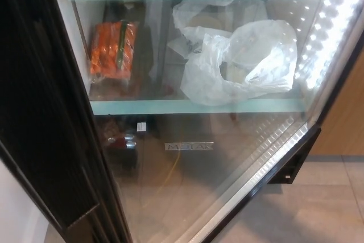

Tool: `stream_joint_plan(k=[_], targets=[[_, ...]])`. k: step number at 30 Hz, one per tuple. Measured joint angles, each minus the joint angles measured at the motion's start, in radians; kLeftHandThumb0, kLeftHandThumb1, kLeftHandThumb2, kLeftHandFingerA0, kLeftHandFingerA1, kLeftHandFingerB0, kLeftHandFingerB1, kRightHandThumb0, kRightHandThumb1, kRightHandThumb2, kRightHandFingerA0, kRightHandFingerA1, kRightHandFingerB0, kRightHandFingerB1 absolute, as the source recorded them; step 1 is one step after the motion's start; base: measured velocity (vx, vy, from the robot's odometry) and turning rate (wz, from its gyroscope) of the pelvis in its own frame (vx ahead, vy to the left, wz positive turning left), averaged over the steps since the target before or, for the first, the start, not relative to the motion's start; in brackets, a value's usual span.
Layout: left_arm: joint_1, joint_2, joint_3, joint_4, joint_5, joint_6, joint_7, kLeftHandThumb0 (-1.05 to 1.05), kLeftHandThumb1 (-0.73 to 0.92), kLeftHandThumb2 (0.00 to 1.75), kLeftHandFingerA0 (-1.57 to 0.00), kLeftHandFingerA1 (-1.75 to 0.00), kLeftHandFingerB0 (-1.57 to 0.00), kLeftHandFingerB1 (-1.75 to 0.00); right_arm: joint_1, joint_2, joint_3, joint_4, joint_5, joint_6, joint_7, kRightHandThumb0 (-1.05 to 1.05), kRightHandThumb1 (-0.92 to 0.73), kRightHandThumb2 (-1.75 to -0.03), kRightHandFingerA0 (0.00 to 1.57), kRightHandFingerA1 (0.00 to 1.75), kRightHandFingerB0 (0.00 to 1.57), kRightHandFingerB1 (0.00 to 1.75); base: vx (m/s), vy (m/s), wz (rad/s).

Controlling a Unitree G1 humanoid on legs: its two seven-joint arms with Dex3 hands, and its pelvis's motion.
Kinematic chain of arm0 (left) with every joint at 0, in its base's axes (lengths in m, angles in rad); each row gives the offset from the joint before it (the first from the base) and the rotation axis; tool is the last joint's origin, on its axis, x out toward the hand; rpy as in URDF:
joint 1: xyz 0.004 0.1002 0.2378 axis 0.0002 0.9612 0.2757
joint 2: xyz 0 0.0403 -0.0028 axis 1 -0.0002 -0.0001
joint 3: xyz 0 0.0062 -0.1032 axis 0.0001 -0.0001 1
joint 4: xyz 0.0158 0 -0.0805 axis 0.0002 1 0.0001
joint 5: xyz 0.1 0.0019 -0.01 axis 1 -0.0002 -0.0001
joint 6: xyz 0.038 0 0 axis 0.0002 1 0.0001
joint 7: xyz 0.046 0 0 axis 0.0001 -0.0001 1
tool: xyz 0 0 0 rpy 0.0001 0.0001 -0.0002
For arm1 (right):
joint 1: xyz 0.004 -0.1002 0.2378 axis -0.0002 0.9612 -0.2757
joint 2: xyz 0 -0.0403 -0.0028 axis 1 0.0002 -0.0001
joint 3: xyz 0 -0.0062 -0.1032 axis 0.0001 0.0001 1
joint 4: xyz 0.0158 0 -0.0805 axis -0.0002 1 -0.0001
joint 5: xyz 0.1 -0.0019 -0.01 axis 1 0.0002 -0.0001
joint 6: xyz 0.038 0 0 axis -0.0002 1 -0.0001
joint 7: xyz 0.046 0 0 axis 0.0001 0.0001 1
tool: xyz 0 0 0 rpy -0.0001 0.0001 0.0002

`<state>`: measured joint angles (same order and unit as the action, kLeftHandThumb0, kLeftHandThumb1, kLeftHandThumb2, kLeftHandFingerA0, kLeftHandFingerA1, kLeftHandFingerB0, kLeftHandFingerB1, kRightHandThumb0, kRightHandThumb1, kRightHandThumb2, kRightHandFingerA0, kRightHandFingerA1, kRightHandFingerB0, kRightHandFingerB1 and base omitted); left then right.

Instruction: The robot stands in front of a refrigerator with an opened door and closes the door by swing its right hand at the door

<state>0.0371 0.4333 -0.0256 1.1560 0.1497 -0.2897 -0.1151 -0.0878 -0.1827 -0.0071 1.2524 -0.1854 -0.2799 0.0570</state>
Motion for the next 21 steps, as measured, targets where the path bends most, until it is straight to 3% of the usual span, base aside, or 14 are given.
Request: stream_joint_plan(k=[1, 3, 8, 9, 21], targets=[[0.0, 0.001, -0.001, 0.009, 0.001, -0.018, -0.004, -0.52, 0.92, 0.7, -0.3, -0.37, -0.18, -0.31, 0.003, 0.0, -0.004, 0.002, 0.0, -0.022, -0.012, -0.82, -0.83, -0.66, 0.27, 0.3, 0.25, 0.29, 0.0, 0.0, 0.0], [0.0, 0.001, -0.002, 0.016, 0.001, -0.03, -0.006, -0.52, 0.92, 0.7, -0.3, -0.37, -0.18, -0.32, 0.007, 0.001, -0.008, 0.0, 0.0, -0.044, -0.026, -0.82, -0.9, -0.67, 0.23, 0.3, 0.19, 0.28, 0.0, 0.0, 0.0], [-0.001, 0.001, -0.004, 0.024, 0.002, -0.046, -0.006, -0.52, 0.92, 0.7, -0.3, -0.37, -0.18, -0.32, 0.033, 0.025, -0.012, -0.038, -0.007, -0.138, -0.103, -0.82, -0.9, -0.67, 0.23, 0.3, 0.19, 0.28, 0.0, 0.0, 0.0], [-0.001, 0.001, -0.005, 0.025, 0.002, -0.048, -0.006, -0.52, 0.92, 0.7, -0.29, -0.37, -0.19, -0.32, 0.036, 0.028, -0.011, -0.044, -0.009, -0.152, -0.116, -0.84, -0.8, -1.12, 0.07, 0.2, 0.07, 0.22, 0.0, 0.0, 0.0], [-0.015, 0.001, -0.003, 0.029, 0.001, -0.052, -0.006, -0.51, 0.92, 0.68, -0.3, -0.37, -0.19, -0.32, 0.186, 0.087, 0.002, -0.424, -0.108, -0.342, -0.28, -0.83, -0.76, -1.08, 0.08, 0.19, 0.08, 0.25, 0.0, 0.0, 0.0]])
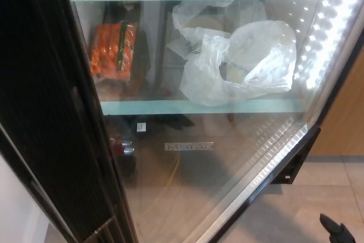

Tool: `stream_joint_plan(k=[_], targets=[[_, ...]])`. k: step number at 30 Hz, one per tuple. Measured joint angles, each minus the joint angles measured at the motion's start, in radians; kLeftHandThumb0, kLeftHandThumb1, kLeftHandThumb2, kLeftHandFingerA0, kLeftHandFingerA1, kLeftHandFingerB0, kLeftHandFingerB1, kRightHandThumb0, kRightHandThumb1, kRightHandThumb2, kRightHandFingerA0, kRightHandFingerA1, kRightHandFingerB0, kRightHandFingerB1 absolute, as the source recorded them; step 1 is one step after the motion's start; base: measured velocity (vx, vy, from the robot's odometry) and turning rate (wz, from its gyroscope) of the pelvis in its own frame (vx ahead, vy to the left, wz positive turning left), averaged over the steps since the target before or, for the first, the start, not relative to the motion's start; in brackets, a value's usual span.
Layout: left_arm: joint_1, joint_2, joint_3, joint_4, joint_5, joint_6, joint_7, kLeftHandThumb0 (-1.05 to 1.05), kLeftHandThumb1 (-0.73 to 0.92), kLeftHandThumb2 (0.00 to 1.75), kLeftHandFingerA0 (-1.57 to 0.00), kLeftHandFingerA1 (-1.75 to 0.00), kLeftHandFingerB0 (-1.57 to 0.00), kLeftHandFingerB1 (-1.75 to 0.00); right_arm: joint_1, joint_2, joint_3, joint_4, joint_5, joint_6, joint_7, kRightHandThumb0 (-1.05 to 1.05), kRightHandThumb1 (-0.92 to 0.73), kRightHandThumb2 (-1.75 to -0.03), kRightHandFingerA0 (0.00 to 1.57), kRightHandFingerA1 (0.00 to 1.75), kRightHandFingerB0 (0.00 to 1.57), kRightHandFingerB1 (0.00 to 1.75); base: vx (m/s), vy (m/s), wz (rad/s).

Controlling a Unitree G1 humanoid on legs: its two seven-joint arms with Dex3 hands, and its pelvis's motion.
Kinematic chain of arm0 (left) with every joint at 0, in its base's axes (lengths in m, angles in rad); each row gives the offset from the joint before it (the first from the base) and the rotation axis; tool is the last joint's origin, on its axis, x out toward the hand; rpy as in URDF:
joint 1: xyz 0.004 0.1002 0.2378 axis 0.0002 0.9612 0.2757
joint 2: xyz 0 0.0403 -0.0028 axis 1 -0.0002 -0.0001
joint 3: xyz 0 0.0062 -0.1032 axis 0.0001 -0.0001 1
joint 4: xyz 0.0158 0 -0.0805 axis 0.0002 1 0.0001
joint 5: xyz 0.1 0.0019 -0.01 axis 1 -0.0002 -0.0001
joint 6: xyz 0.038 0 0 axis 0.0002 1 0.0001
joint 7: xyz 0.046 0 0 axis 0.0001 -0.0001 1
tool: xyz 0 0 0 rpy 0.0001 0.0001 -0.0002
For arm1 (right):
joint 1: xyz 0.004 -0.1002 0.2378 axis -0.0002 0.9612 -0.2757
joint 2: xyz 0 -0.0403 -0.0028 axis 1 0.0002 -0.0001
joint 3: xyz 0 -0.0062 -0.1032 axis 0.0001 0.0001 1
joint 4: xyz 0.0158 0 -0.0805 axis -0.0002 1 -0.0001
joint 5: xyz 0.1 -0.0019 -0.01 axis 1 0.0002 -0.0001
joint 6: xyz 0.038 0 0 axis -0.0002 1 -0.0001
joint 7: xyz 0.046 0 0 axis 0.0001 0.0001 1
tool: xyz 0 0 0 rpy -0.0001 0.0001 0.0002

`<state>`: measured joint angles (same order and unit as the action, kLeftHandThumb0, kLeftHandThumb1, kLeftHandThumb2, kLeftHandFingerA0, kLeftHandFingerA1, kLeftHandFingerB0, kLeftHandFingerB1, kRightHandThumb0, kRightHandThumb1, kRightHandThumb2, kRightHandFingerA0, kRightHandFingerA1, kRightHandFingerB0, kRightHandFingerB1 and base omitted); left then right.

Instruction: The robot stands in front of a refrigerator with an opened door and closes the door by swing its right hand at the door

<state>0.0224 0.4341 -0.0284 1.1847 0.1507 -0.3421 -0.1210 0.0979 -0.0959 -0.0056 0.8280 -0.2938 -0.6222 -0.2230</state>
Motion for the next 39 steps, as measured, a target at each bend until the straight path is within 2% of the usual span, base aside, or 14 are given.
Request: stream_joint_plan(k=[1, 5, 6, 18, 26, 28, 29, 30, 31, 32, 33, 37, 38, 39], targets=[[0.0, 0.0, 0.0, 0.0, 0.0, 0.0, 0.0, -0.52, 0.92, 0.7, -0.3, -0.38, -0.18, -0.32, 0.0, 0.0, 0.0, 0.0, 0.0, 0.0, 0.0, -0.71, -0.89, -0.69, 0.1, 0.21, 0.1, 0.22, 0.0, 0.0, 0.0], [-0.005, -0.001, 0.0, 0.0, 0.0, 0.0, 0.0, -0.52, 0.92, 0.7, -0.3, -0.38, -0.18, -0.32, 0.079, 0.068, 0.0, -0.222, -0.035, -0.058, -0.014, -0.71, -0.89, -0.69, 0.1, 0.21, 0.1, 0.22, 0.0, 0.0, 0.0], [-0.006, -0.001, 0.0, -0.001, 0.0, 0.0, 0.0, -0.54, 0.92, 0.7, -0.28, -0.37, -0.18, -0.32, 0.097, 0.087, 0.0, -0.272, -0.044, -0.073, -0.017, -0.84, -0.73, -1.09, 0.04, 0.2, 0.11, 0.3, 0.0, 0.0, 0.0], [-0.008, -0.001, 0.001, 0.001, 0.0, 0.0, 0.0, -0.52, 0.92, 0.68, -0.3, -0.38, -0.19, -0.32, 0.216, 0.281, -0.009, -0.623, -0.116, -0.215, -0.024, -0.78, -0.65, -1.05, 0.07, 0.23, 0.07, 0.29, 0.0, 0.0, 0.0], [-0.01, -0.001, 0.001, 0.001, 0.0, -0.001, 0.0, -0.53, 0.92, 0.69, -0.3, -0.37, -0.19, -0.32, 0.231, 0.294, -0.005, -0.802, -0.16, -0.307, -0.022, -0.99, -0.8, -1.19, 0.11, 0.12, 0.1, 0.06, 0.0, 0.0, 0.0], [-0.01, -0.001, 0.001, 0.002, 0.0, -0.001, 0.0, -0.52, 0.92, 0.69, -0.3, -0.38, -0.19, -0.32, 0.239, 0.294, -0.004, -0.847, -0.178, -0.332, -0.022, -0.97, -0.75, -1.12, 0.1, 0.1, 0.09, 0.05, 0.0, 0.0, 0.0], [-0.01, -0.001, 0.001, 0.002, 0.0, -0.001, 0.0, -0.53, 0.92, 0.68, -0.3, -0.37, -0.19, -0.31, 0.241, 0.294, -0.004, -0.859, -0.182, -0.339, -0.022, -0.81, -0.92, -0.69, 0.04, 0.27, 0.06, 0.27, 0.0, 0.0, 0.0], [-0.01, -0.001, 0.001, 0.002, 0.0, -0.001, 0.0, -0.53, 0.92, 0.68, -0.3, -0.37, -0.19, -0.31, 0.244, 0.294, -0.003, -0.887, -0.192, -0.354, -0.022, -0.81, -0.92, -0.69, 0.04, 0.27, 0.06, 0.27, 0.0, 0.0, 0.0], [-0.011, -0.001, 0.002, 0.003, 0.0, -0.001, 0.0, -0.53, 0.92, 0.69, -0.3, -0.37, -0.19, -0.31, 0.248, 0.295, -0.004, -0.919, -0.207, -0.37, -0.022, -0.84, -0.73, -1.12, 0.0, 0.26, 0.12, 0.36, 0.0, 0.0, 0.0], [-0.011, -0.001, 0.002, 0.003, 0.0, -0.001, 0.0, -0.53, 0.92, 0.69, -0.3, -0.37, -0.19, -0.31, 0.248, 0.295, -0.004, -0.919, -0.207, -0.37, -0.022, -0.84, -0.73, -1.12, 0.0, 0.26, 0.12, 0.36, 0.0, 0.0, 0.0], [-0.011, -0.001, 0.002, 0.003, 0.0, -0.001, 0.0, -0.52, 0.92, 0.69, -0.3, -0.37, -0.18, -0.31, 0.251, 0.295, -0.005, -0.952, -0.224, -0.389, -0.023, -0.84, -0.91, -0.69, 0.11, 0.28, 0.1, 0.23, 0.0, 0.0, 0.0], [-0.013, -0.001, 0.003, 0.006, 0.0, -0.001, 0.0, -0.52, 0.92, 0.69, -0.3, -0.37, -0.18, -0.31, 0.258, 0.296, 0.002, -1.026, -0.291, -0.438, -0.038, -0.88, -0.72, -0.89, 0.08, 0.26, 0.08, 0.23, 0.0, 0.0, 0.0], [-0.014, -0.001, 0.003, 0.006, 0.0, -0.001, 0.0, -0.52, 0.92, 0.69, -0.3, -0.37, -0.19, -0.32, 0.257, 0.296, 0.01, -1.039, -0.314, -0.446, -0.045, -0.79, -0.92, -0.67, 0.03, 0.25, 0.09, 0.24, 0.0, 0.0, 0.0], [-0.014, -0.001, 0.003, 0.006, 0.0, -0.001, 0.0, -0.53, 0.92, 0.68, -0.3, -0.37, -0.19, -0.31, 0.256, 0.295, 0.013, -1.043, -0.323, -0.448, -0.048, -0.79, -0.72, -1.08, 0.03, 0.22, 0.1, 0.31, 0.0, 0.0, 0.0]])
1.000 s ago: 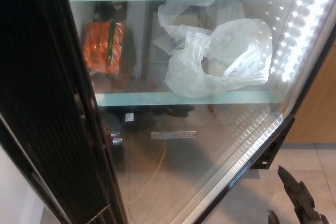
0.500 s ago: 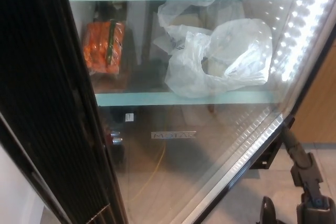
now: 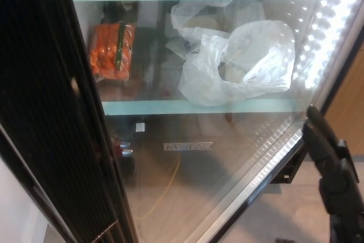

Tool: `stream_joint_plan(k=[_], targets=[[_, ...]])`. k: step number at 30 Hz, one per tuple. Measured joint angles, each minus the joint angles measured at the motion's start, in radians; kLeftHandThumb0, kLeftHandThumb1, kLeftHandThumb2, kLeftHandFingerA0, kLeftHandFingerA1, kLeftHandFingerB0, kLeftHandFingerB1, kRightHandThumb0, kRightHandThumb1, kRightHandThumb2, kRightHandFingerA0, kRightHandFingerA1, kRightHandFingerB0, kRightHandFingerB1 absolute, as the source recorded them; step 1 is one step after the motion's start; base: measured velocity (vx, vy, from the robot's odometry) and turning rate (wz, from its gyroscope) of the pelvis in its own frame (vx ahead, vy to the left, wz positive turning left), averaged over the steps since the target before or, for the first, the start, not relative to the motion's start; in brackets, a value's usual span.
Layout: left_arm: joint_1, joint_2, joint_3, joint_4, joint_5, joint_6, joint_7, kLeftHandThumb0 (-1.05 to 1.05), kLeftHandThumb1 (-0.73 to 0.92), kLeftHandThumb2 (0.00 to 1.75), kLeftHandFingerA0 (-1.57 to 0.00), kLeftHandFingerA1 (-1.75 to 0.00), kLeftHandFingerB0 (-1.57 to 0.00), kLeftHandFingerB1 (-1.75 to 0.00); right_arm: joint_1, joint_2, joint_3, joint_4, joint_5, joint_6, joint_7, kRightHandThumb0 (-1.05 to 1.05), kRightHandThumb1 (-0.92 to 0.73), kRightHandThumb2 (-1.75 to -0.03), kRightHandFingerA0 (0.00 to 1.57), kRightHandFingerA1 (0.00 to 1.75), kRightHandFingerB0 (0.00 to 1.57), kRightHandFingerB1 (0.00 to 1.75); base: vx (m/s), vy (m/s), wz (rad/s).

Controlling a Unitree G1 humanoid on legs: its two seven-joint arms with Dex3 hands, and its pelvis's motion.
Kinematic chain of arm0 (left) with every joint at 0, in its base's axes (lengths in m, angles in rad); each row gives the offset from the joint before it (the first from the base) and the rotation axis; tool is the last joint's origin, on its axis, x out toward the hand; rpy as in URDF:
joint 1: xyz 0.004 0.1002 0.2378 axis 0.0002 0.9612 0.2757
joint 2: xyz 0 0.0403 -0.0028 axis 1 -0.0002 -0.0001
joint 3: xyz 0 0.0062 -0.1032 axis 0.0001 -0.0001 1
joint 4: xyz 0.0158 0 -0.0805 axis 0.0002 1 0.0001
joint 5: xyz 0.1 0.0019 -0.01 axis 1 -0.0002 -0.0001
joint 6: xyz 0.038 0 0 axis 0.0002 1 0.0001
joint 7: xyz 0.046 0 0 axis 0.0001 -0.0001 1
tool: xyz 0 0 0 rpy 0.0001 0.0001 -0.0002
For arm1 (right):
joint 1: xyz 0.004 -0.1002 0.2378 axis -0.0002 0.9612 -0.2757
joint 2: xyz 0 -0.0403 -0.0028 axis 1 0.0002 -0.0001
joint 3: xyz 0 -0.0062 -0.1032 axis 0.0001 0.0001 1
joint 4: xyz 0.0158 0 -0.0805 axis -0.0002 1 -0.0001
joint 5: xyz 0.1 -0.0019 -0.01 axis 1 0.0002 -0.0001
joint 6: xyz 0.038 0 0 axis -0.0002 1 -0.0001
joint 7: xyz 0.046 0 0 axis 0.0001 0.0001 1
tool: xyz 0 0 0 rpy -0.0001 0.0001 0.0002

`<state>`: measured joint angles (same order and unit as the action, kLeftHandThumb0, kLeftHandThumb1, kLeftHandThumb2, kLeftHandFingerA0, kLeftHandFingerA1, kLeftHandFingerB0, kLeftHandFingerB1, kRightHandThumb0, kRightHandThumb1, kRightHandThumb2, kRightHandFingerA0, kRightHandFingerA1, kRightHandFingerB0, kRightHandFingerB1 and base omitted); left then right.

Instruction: The robot stands in front of a refrigerator with an opened door and closes the door by swing its right hand at the door

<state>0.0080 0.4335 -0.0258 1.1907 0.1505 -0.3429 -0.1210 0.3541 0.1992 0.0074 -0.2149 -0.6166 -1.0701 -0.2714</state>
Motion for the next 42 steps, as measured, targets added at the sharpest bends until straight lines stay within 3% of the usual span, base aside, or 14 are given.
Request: stream_joint_plan(k=[2, 3, 4, 7, 8, 10, 16, 18, 19, 23, 27, 28, 32, 42], targets=[[-0.001, 0.0, 0.0, 0.0, 0.0, 0.0, 0.0, -0.53, 0.92, 0.68, -0.3, -0.37, -0.19, -0.31, -0.006, -0.002, 0.022, -0.012, -0.039, -0.003, -0.014, -0.79, -0.72, -1.08, 0.03, 0.22, 0.1, 0.31, 0.0, 0.0, 0.0], [-0.001, 0.0, 0.0, 0.0, 0.0, 0.0, 0.0, -0.53, 0.92, 0.69, -0.3, -0.37, -0.18, -0.31, -0.008, -0.003, 0.029, -0.014, -0.049, -0.004, -0.017, -0.76, -0.92, -0.69, 0.01, 0.19, 0.12, 0.24, 0.0, 0.0, 0.0], [-0.002, 0.0, 0.0, 0.001, 0.0, 0.0, 0.0, -0.53, 0.92, 0.69, -0.3, -0.37, -0.18, -0.31, -0.014, -0.004, 0.045, -0.015, -0.07, -0.004, -0.025, -0.76, -0.92, -0.69, 0.01, 0.19, 0.12, 0.24, 0.0, 0.0, 0.0], [-0.003, 0.0, 0.0, 0.002, 0.0, 0.0, 0.0, -0.53, 0.92, 0.68, -0.29, -0.37, -0.18, -0.31, -0.031, -0.008, 0.079, -0.015, -0.113, -0.005, -0.04, -0.77, -0.92, -0.72, 0.0, 0.16, 0.08, 0.24, 0.0, 0.0, 0.0], [-0.003, 0.0, 0.001, 0.002, 0.0, 0.0, 0.0, -0.54, 0.92, 0.68, -0.29, -0.37, -0.18, -0.31, -0.045, -0.009, 0.095, -0.015, -0.132, -0.005, -0.046, -0.81, -0.75, -1.09, 0.0, 0.15, 0.07, 0.22, 0.0, 0.0, 0.0], [-0.004, 0.0, 0.002, 0.003, 0.0, 0.0, 0.0, -0.6, 0.79, 0.91, -0.23, -0.46, -0.16, -0.42, -0.074, -0.01, 0.123, -0.012, -0.167, -0.004, -0.058, -0.8, -0.75, -1.08, 0.0, 0.15, 0.06, 0.22, 0.0, 0.0, 0.0], [-0.007, 0.0, 0.003, 0.002, -0.001, -0.001, 0.0, -0.6, 0.79, 0.91, -0.25, -0.45, -0.17, -0.41, -0.226, -0.008, 0.204, 0.04, -0.27, 0.033, -0.081, -0.85, -0.77, -1.07, 0.04, 0.13, 0.04, 0.18, 0.0, 0.0, 0.0], [-0.008, 0.0, 0.003, 0.002, -0.001, -0.002, 0.0, -0.53, 0.92, 0.69, -0.3, -0.37, -0.18, -0.31, -0.275, -0.008, 0.223, 0.067, -0.301, 0.051, -0.101, -0.86, -0.81, -1.1, 0.06, 0.13, 0.07, 0.2, 0.0, 0.0, 0.0], [-0.01, 0.0, 0.003, 0.002, -0.001, -0.002, 0.0, -0.6, 0.79, 0.91, -0.24, -0.45, -0.16, -0.41, -0.285, -0.008, 0.226, 0.073, -0.308, 0.056, -0.104, -0.86, -0.82, -1.11, 0.06, 0.13, 0.07, 0.2, 0.0, 0.0, 0.0], [-0.021, 0.0, 0.003, 0.002, -0.001, -0.004, 0.0, -0.55, 0.92, 0.7, -0.31, -0.36, -0.18, -0.31, -0.376, -0.012, 0.252, 0.132, -0.357, 0.101, -0.14, -0.82, -0.78, -1.1, 0.0, 0.14, 0.03, 0.2, 0.0, 0.0, 0.0], [-0.031, 0.0, 0.003, 0.002, 0.0, -0.007, 0.0, -0.6, 0.8, 0.91, -0.24, -0.44, -0.16, -0.4, -0.504, -0.013, 0.291, 0.228, -0.422, 0.173, -0.185, -0.83, -0.81, -1.12, 0.0, 0.13, 0.0, 0.17, 0.0, 0.0, 0.0], [-0.033, 0.0, 0.003, 0.002, 0.0, -0.007, 0.0, -0.53, 0.92, 0.69, -0.3, -0.36, -0.17, -0.31, -0.526, -0.013, 0.296, 0.246, -0.433, 0.186, -0.191, -0.88, -0.83, -1.11, 0.06, 0.13, 0.06, 0.18, 0.0, 0.0, 0.0], [-0.041, 0.0, 0.003, 0.002, -0.001, -0.007, 0.0, -0.54, 0.92, 0.68, -0.29, -0.36, -0.16, -0.3, -0.666, -0.01, 0.319, 0.353, -0.479, 0.263, -0.213, -0.82, -0.8, -1.09, 0.01, 0.18, 0.09, 0.25, 0.0, 0.0, 0.0], [-0.056, 0.0, 0.003, 0.004, -0.001, -0.008, -0.001, -0.61, 0.8, 0.91, -0.24, -0.44, -0.16, -0.4, -1.009, -0.008, 0.36, 0.701, -0.535, 0.437, -0.234, -0.85, -0.86, -1.15, 0.0, 0.11, 0.0, 0.13, 0.0, 0.0, 0.0]])
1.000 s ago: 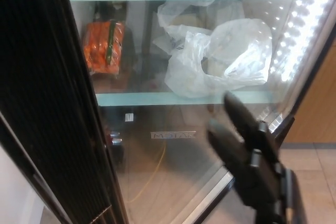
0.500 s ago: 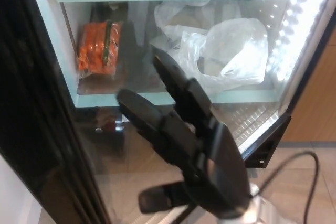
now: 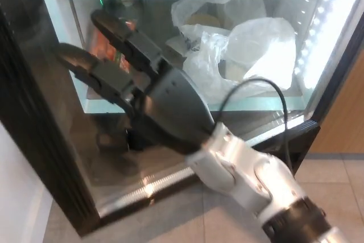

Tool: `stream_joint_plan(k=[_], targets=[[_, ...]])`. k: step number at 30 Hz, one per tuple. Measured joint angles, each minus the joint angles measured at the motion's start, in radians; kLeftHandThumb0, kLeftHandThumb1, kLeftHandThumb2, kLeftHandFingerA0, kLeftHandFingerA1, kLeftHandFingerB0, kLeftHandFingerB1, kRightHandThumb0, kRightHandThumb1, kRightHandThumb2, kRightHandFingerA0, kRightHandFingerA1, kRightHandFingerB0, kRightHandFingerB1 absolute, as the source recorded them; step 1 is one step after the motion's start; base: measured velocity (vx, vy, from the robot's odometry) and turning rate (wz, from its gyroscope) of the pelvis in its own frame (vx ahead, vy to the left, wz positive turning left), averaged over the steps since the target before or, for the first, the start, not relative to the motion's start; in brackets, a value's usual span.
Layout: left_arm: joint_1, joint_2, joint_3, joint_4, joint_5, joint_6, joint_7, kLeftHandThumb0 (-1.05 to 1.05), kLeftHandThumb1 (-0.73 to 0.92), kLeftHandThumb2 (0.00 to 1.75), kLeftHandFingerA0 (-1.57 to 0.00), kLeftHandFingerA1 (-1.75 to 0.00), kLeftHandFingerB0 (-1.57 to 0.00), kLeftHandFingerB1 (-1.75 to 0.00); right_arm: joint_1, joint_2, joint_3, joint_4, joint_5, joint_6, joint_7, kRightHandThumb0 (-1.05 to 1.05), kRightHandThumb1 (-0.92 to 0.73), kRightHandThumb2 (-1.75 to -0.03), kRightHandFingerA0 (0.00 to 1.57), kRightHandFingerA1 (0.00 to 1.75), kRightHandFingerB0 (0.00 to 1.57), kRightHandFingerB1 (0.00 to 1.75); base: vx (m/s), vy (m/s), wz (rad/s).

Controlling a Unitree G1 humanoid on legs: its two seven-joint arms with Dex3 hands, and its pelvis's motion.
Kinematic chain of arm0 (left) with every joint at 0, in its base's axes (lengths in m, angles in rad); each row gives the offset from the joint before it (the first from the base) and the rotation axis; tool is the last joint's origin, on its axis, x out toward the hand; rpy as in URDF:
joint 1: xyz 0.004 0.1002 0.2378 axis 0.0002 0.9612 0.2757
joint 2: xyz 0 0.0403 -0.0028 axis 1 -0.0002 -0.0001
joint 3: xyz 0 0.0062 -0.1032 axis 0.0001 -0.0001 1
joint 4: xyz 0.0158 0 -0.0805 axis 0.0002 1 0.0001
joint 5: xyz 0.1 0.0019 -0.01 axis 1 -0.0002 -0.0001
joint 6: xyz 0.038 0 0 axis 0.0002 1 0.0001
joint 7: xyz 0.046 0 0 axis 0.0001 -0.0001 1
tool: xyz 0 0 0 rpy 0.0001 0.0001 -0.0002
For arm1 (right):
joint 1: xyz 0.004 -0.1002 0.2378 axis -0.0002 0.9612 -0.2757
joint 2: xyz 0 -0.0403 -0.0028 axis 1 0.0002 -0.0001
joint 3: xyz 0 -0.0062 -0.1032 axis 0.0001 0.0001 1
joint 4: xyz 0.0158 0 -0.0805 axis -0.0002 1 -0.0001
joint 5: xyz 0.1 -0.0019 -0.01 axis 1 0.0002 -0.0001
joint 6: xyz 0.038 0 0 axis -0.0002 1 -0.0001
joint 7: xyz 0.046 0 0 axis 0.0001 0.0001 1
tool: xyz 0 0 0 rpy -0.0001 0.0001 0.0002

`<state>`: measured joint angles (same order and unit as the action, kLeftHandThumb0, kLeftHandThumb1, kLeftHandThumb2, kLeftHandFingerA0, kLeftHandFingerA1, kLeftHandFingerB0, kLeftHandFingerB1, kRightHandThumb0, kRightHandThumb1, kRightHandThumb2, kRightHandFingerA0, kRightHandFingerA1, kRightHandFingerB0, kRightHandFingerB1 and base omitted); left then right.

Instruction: The robot stands in front of a refrigerator with an opened door and closes the door by swing its right hand at the door

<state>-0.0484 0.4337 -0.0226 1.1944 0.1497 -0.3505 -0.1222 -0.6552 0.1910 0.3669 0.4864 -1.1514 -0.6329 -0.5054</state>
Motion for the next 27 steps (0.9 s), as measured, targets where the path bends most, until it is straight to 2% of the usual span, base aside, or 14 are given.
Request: stream_joint_plan(k=[4, 5, 7, 8, 10, 12, 13, 14, 15, 19, 20, 25, 26, 27], targets=[[-0.007, 0.0, -0.001, 0.0, 0.0, 0.0, 0.0, -0.61, 0.8, 0.91, -0.24, -0.44, -0.16, -0.4, -0.136, -0.001, 0.001, 0.157, -0.001, 0.058, 0.0, -0.85, -0.86, -1.15, 0.0, 0.11, 0.0, 0.13, 0.0, 0.0, 0.0], [-0.009, 0.0, -0.001, 0.0, 0.0, 0.0, 0.0, -0.62, 0.79, 0.91, -0.23, -0.44, -0.16, -0.4, -0.162, -0.001, 0.001, 0.189, -0.001, 0.07, 0.0, -0.83, -0.81, -1.12, 0.0, 0.19, 0.12, 0.25, 0.0, 0.0, 0.0], [-0.013, 0.0, -0.002, 0.0, 0.001, 0.0, 0.0, -0.62, 0.79, 0.91, -0.23, -0.44, -0.16, -0.4, -0.234, -0.001, 0.002, 0.281, 0.001, 0.106, 0.0, -0.83, -0.81, -1.12, 0.0, 0.19, 0.12, 0.25, 0.0, 0.0, 0.0], [-0.015, 0.0, -0.002, 0.0, 0.001, 0.0, 0.0, -0.56, 0.92, 0.69, -0.3, -0.37, -0.18, -0.31, -0.263, -0.002, 0.002, 0.321, 0.001, 0.121, 0.001, -0.83, -0.8, -1.1, 0.0, 0.22, 0.13, 0.28, 0.0, 0.0, 0.0], [-0.017, 0.0, -0.002, 0.001, 0.001, 0.0, 0.0, -0.55, 0.92, 0.69, -0.3, -0.37, -0.19, -0.31, -0.33, -0.005, 0.0, 0.419, 0.006, 0.163, 0.005, -0.82, -0.78, -1.08, 0.0, 0.21, 0.13, 0.27, 0.0, 0.0, 0.0], [-0.018, 0.0, -0.002, 0.0, 0.0, -0.001, 0.0, -0.53, 0.92, 0.69, -0.31, -0.37, -0.2, -0.32, -0.374, -0.008, -0.001, 0.487, 0.012, 0.196, 0.009, -0.8, -0.79, -1.1, 0.0, 0.17, 0.07, 0.22, 0.0, 0.0, 0.0], [-0.019, 0.001, -0.002, 0.0, 0.001, -0.002, -0.001, -0.6, 0.8, 0.91, -0.24, -0.45, -0.17, -0.41, -0.39, -0.01, -0.002, 0.517, 0.016, 0.211, 0.009, -0.79, -0.79, -1.12, 0.0, 0.17, 0.11, 0.23, 0.0, 0.0, 0.0], [-0.019, 0.001, -0.002, 0.0, 0.001, -0.002, -0.001, -0.61, 0.8, 0.91, -0.25, -0.45, -0.18, -0.41, -0.399, -0.012, -0.002, 0.534, 0.018, 0.221, 0.009, -0.81, -0.78, -1.1, 0.0, 0.17, 0.18, 0.27, 0.0, 0.0, 0.0], [-0.019, 0.005, -0.003, 0.0, 0.001, -0.004, -0.004, -0.61, 0.8, 0.91, -0.25, -0.45, -0.18, -0.41, -0.411, -0.024, -0.004, 0.567, 0.027, 0.248, 0.006, -0.81, -0.78, -1.1, 0.0, 0.17, 0.18, 0.27, 0.0, 0.0, 0.0], [-0.016, 0.024, -0.009, 0.0, 0.005, -0.011, -0.009, -0.61, 0.79, 0.92, -0.25, -0.45, -0.17, -0.41, -0.385, -0.071, -0.004, 0.541, 0.054, 0.276, -0.021, -0.81, -0.78, -1.09, 0.0, 0.17, 0.13, 0.24, 0.0, 0.0, 0.0], [-0.016, 0.03, -0.01, 0.0, 0.005, -0.013, -0.009, -0.61, 0.79, 0.91, -0.25, -0.45, -0.16, -0.41, -0.368, -0.085, -0.001, 0.518, 0.062, 0.284, -0.029, -0.79, -0.75, -1.07, 0.0, 0.23, 0.14, 0.3, 0.0, 0.0, 0.0], [-0.021, 0.03, -0.01, -0.002, 0.004, -0.015, -0.009, -0.6, 0.79, 0.91, -0.26, -0.45, -0.18, -0.41, -0.242, -0.126, 0.0, 0.307, 0.071, 0.276, -0.036, -0.78, -0.75, -1.06, 0.0, 0.19, 0.14, 0.28, 0.0, 0.0, 0.0], [-0.022, 0.03, -0.01, -0.002, 0.004, -0.015, -0.009, -0.61, 0.79, 0.91, -0.25, -0.45, -0.18, -0.42, -0.212, -0.131, 0.0, 0.264, 0.072, 0.272, -0.037, -0.79, -0.77, -1.08, 0.0, 0.16, 0.06, 0.22, 0.0, 0.0, 0.0], [-0.022, 0.03, -0.01, -0.002, 0.004, -0.015, -0.009, -0.61, 0.79, 0.91, -0.25, -0.45, -0.18, -0.42, -0.197, -0.135, 0.0, 0.241, 0.073, 0.271, -0.037, -0.79, -0.77, -1.08, 0.0, 0.16, 0.06, 0.22, 0.0, 0.0, 0.0]])
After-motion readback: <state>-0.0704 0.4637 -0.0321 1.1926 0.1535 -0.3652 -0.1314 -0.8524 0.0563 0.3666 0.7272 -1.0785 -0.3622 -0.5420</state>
